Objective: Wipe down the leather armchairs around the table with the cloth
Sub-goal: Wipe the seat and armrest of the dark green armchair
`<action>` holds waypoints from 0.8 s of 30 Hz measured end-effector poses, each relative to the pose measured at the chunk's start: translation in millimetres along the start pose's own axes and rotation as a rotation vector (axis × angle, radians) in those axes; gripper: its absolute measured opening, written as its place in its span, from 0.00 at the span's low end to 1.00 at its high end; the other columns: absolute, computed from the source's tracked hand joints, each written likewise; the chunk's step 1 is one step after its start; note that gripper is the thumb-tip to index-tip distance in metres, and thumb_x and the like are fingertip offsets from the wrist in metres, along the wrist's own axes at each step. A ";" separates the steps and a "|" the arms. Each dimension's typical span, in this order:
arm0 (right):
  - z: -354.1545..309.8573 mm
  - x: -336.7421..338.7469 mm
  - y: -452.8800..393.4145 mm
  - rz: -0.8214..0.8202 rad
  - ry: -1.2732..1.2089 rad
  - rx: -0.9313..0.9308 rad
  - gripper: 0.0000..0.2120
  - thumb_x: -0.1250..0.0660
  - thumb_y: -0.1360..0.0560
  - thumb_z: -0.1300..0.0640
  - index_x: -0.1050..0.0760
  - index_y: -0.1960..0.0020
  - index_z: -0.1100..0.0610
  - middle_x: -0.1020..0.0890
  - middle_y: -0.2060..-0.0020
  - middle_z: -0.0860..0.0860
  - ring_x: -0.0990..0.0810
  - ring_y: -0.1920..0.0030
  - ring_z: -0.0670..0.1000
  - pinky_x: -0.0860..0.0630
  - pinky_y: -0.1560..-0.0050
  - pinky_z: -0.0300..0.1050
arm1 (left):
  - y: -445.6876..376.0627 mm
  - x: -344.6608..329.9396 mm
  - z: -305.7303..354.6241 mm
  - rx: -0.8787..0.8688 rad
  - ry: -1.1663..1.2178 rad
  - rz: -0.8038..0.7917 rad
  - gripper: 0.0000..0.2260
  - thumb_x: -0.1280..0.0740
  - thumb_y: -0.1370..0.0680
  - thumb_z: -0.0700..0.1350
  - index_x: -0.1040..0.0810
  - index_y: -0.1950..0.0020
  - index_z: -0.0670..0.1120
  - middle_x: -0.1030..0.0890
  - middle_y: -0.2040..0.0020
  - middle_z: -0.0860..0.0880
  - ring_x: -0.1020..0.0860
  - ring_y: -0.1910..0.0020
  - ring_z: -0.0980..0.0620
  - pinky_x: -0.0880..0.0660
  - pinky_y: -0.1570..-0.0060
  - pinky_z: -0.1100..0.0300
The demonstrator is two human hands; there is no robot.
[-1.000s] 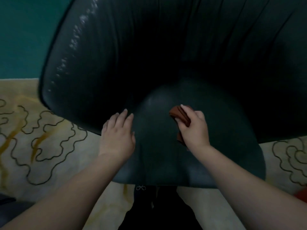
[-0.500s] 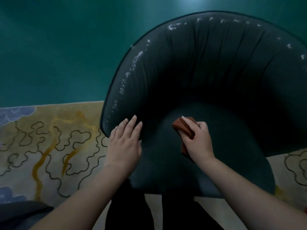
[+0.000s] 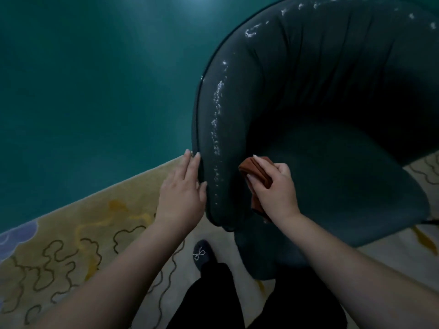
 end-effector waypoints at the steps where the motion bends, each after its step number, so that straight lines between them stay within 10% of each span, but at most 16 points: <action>1: -4.3 -4.2 4.8 0.033 -0.011 -0.015 0.21 0.29 0.26 0.54 0.25 0.34 0.44 0.31 0.48 0.47 0.31 0.48 0.29 0.38 0.48 0.18 | -3.9 -1.3 -4.3 -0.030 0.059 -0.049 0.28 0.44 0.19 0.54 0.52 0.22 0.55 0.52 0.21 0.54 0.44 0.25 0.50 0.42 0.30 0.55; 9: -16.9 -25.1 32.2 0.144 -0.008 -0.093 0.19 0.35 0.23 0.46 0.27 0.32 0.43 0.33 0.49 0.46 0.31 0.49 0.30 0.41 0.49 0.16 | -17.8 -1.2 -12.2 -0.062 0.249 -0.257 0.32 0.39 0.19 0.50 0.56 0.22 0.60 0.56 0.21 0.56 0.30 0.32 0.52 0.35 0.48 0.65; 24: -4.8 -57.9 30.8 0.099 -0.142 -0.187 0.21 0.33 0.23 0.50 0.31 0.33 0.34 0.31 0.48 0.46 0.28 0.47 0.42 0.35 0.45 0.27 | -28.0 -2.9 -12.9 -0.032 0.342 -0.227 0.36 0.33 0.22 0.45 0.50 0.23 0.61 0.45 0.22 0.56 0.31 0.31 0.52 0.33 0.33 0.56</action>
Point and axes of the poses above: each hand's wrist, its own y-axis away from the middle knuckle, its own x-axis out of the back of the hand, z = x × y, the point moved 4 cm from there along -y, towards the middle knuckle
